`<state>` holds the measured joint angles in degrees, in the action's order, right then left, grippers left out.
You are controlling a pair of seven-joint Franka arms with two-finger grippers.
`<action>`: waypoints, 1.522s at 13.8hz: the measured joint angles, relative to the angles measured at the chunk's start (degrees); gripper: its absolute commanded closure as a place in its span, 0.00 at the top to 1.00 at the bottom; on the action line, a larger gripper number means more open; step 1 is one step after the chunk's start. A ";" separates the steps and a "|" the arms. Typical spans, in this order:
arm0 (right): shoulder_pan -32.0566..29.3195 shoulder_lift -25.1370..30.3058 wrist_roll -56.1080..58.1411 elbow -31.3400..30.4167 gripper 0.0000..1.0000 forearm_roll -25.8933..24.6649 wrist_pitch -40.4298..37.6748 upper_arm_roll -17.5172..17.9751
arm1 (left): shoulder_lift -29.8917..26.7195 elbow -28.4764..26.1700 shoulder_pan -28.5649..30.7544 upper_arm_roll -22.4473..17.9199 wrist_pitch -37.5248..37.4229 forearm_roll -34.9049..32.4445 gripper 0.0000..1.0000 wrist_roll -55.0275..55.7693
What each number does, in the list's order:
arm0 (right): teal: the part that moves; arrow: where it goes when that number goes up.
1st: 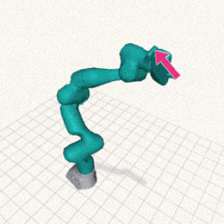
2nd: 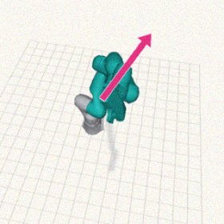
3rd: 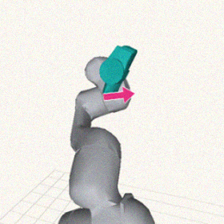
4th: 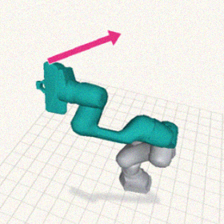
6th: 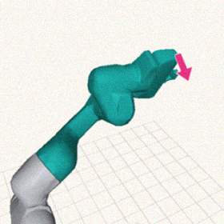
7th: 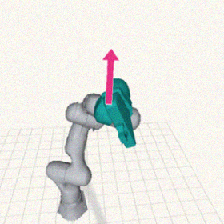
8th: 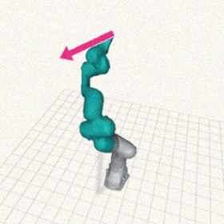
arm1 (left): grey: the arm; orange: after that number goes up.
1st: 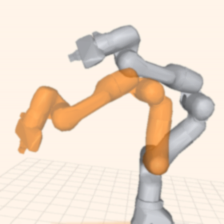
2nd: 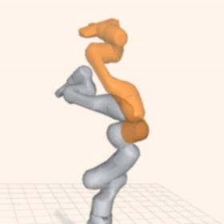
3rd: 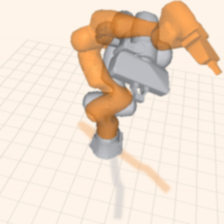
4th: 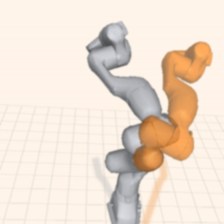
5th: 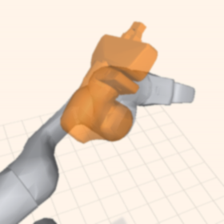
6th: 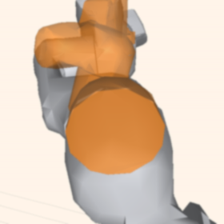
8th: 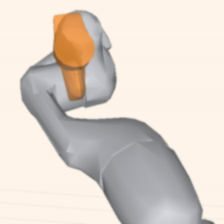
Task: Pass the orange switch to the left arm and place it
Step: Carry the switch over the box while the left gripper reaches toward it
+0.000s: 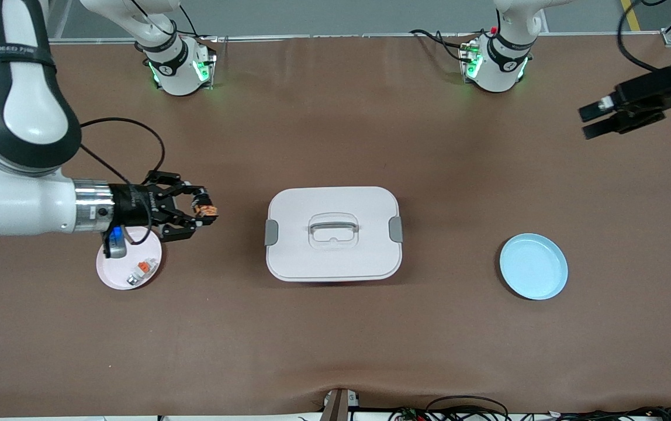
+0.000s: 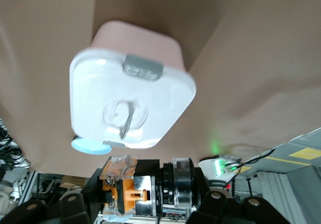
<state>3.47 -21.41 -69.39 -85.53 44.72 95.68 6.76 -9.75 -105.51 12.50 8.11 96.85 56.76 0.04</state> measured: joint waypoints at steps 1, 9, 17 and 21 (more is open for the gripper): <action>1.40 0.01 -2.40 0.84 0.00 0.53 1.18 0.03 | -1.29 -1.78 -0.07 3.43 4.16 0.85 1.00 0.91; 10.49 0.00 -16.78 5.24 0.00 1.10 8.01 0.08 | -2.23 -5.61 -0.42 25.52 26.50 1.24 1.00 14.31; 18.42 -0.35 -27.54 9.16 0.00 -1.00 13.04 -0.14 | 6.74 -0.38 -0.49 36.11 32.64 -13.31 1.00 33.47; 21.20 -1.79 -30.38 11.10 0.00 -2.55 16.05 -0.19 | 11.75 1.32 -3.48 39.63 40.43 -18.27 1.00 39.75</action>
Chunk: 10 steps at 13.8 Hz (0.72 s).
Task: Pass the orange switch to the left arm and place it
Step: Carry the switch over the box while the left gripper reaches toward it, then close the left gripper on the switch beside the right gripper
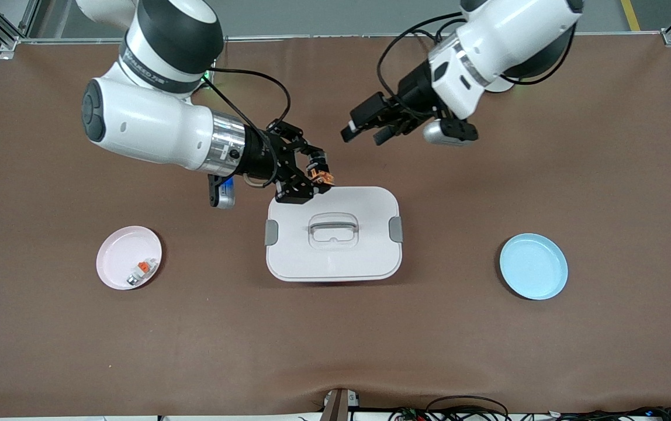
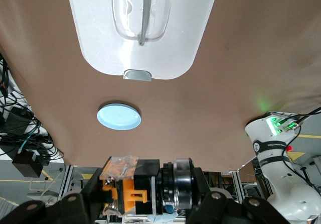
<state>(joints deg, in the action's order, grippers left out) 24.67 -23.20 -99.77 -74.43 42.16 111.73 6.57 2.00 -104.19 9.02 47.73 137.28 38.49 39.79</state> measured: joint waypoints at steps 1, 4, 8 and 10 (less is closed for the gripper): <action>0.49 -0.29 -0.17 0.09 0.00 -0.05 1.17 -0.03 | 0.55 0.04 -1.11 0.07 1.40 -0.75 1.00 1.13; 2.07 -1.10 -1.06 0.37 0.00 -1.09 3.49 -0.08 | 1.88 0.09 -3.05 0.08 4.90 -1.76 1.00 2.47; 3.39 -1.47 -1.25 0.38 0.00 -2.90 3.64 -0.12 | 5.33 0.24 -3.06 0.00 6.64 -6.48 1.00 2.67; 3.45 -1.49 -1.25 0.41 0.00 -3.26 2.54 -0.15 | 6.71 0.41 -2.76 -0.13 7.49 -7.31 1.00 2.67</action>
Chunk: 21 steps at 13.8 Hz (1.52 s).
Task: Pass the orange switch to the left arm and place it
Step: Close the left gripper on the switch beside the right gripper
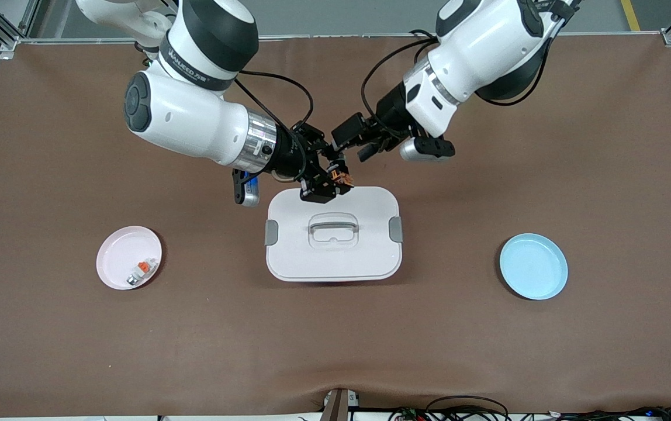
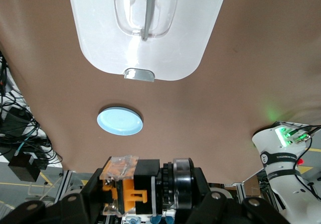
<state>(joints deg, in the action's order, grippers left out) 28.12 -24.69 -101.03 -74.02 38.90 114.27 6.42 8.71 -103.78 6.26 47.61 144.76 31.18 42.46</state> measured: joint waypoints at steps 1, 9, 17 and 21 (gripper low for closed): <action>0.05 0.00 0.00 0.02 0.00 -0.01 -0.61 0.00 | 0.35 0.10 0.20 -0.08 0.15 -0.20 1.00 0.00; 0.43 -0.03 -0.13 0.05 0.00 -0.70 -1.08 -0.03 | 3.23 0.29 1.10 -0.28 4.50 -1.58 1.00 0.00; 1.95 -0.07 -2.90 0.05 0.00 -2.36 0.23 -0.11 | 3.23 0.27 -0.38 0.04 4.64 -2.54 1.00 0.02; 2.29 -0.39 -3.22 0.69 0.00 -2.67 0.98 -0.32 | 2.70 0.09 -0.59 0.28 1.76 -2.60 1.00 0.21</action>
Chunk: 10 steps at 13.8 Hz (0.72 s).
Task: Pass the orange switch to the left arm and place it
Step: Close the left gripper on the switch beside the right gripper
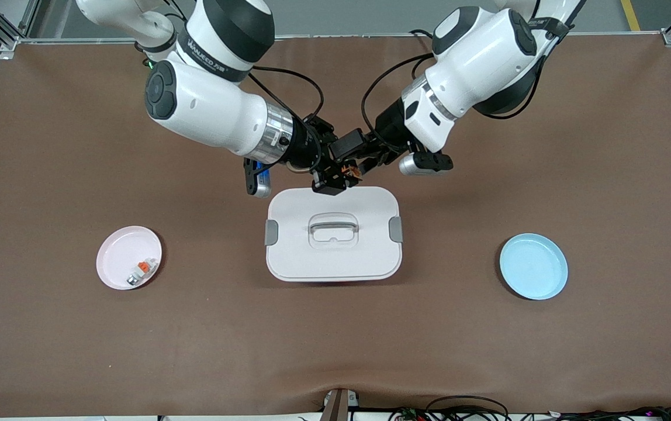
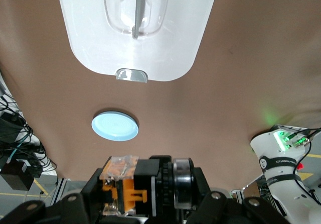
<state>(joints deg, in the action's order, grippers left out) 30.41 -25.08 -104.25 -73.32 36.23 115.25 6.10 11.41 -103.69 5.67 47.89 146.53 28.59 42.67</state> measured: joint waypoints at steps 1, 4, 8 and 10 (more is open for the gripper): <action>0.00 -0.40 0.00 0.70 0.00 0.00 0.00 -0.06 | -0.31 0.00 0.00 0.01 -1.62 -0.02 1.00 0.03; -0.03 -1.33 0.00 2.26 0.00 0.00 -0.15 -0.21 | -1.39 -0.03 0.37 -0.09 -4.49 -0.12 1.00 0.47; -0.03 -1.57 0.00 2.56 0.00 0.00 -0.44 -0.28 | -1.67 -0.03 0.49 -0.17 -4.90 -0.13 1.00 0.47; -0.03 -1.68 0.00 2.63 0.00 0.00 -0.52 -0.31 | -1.67 -0.03 0.49 -0.19 -4.90 -0.13 0.82 0.48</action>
<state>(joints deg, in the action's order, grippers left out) 30.38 -26.76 -104.25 -70.69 36.23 114.73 5.79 9.73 -103.71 6.16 47.70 141.63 28.46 43.15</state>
